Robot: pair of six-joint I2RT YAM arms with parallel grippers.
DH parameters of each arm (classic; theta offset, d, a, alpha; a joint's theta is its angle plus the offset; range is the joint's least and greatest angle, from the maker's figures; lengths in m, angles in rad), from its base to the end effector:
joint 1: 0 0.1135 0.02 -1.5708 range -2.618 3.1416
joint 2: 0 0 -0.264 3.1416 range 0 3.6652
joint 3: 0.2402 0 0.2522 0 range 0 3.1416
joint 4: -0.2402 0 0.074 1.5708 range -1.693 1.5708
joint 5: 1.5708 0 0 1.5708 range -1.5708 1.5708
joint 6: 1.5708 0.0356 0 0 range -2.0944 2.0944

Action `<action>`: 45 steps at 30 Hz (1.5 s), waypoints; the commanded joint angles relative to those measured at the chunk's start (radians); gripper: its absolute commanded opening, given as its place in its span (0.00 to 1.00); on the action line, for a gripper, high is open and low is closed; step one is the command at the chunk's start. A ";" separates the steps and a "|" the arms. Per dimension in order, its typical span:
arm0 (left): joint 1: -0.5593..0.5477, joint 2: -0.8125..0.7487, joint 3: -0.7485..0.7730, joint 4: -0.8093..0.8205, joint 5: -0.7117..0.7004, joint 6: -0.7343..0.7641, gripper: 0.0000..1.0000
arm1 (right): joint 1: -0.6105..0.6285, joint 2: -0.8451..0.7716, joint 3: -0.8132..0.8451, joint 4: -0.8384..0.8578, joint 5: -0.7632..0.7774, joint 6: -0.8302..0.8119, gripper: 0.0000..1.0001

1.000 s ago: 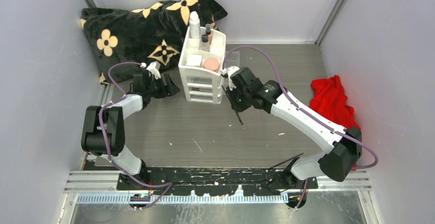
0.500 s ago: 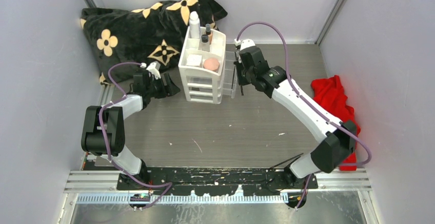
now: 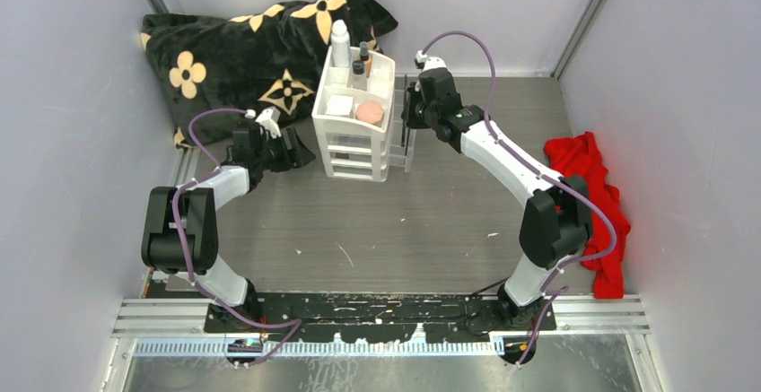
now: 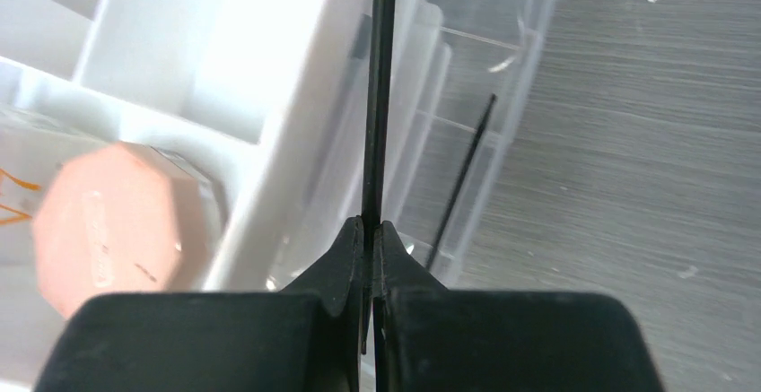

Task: Organize the makeup
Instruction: Place the makeup brush in the drawer, then move the makeup brush to the center of the board.

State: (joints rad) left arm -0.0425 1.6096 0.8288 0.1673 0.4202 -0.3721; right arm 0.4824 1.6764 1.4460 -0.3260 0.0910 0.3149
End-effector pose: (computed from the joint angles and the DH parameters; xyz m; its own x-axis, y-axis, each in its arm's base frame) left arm 0.3326 -0.0287 0.1862 -0.6711 -0.3037 -0.6763 0.1375 0.8454 -0.5161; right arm 0.3496 0.1794 0.3207 -0.5668 0.0514 -0.8223 -0.2294 0.9488 0.2174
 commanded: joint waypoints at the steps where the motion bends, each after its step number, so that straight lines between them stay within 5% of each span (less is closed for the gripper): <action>1: 0.007 -0.049 -0.002 0.040 0.020 -0.010 0.71 | 0.005 0.035 0.070 0.132 -0.069 0.073 0.01; 16: 0.007 -0.042 -0.001 0.044 0.020 -0.010 0.71 | 0.005 0.122 -0.010 0.180 0.011 0.056 0.04; 21: 0.007 -0.047 0.001 0.037 0.007 -0.002 0.71 | 0.004 0.135 0.001 0.155 0.027 0.058 0.42; 24: 0.007 -0.044 0.002 0.035 0.005 -0.001 0.71 | 0.004 0.123 0.005 0.139 0.053 0.051 0.50; 33: 0.009 -0.051 -0.003 0.033 -0.002 -0.001 0.71 | 0.004 -0.025 -0.055 0.103 0.098 0.017 0.51; 45: 0.009 -0.054 -0.010 0.034 0.002 -0.012 0.71 | 0.003 -0.367 -0.410 -0.100 0.215 0.035 0.50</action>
State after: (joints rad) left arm -0.0387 1.6039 0.8272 0.1669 0.4191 -0.3851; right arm 0.4843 1.4048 1.1519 -0.3573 0.2371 0.3248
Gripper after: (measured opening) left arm 0.710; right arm 0.500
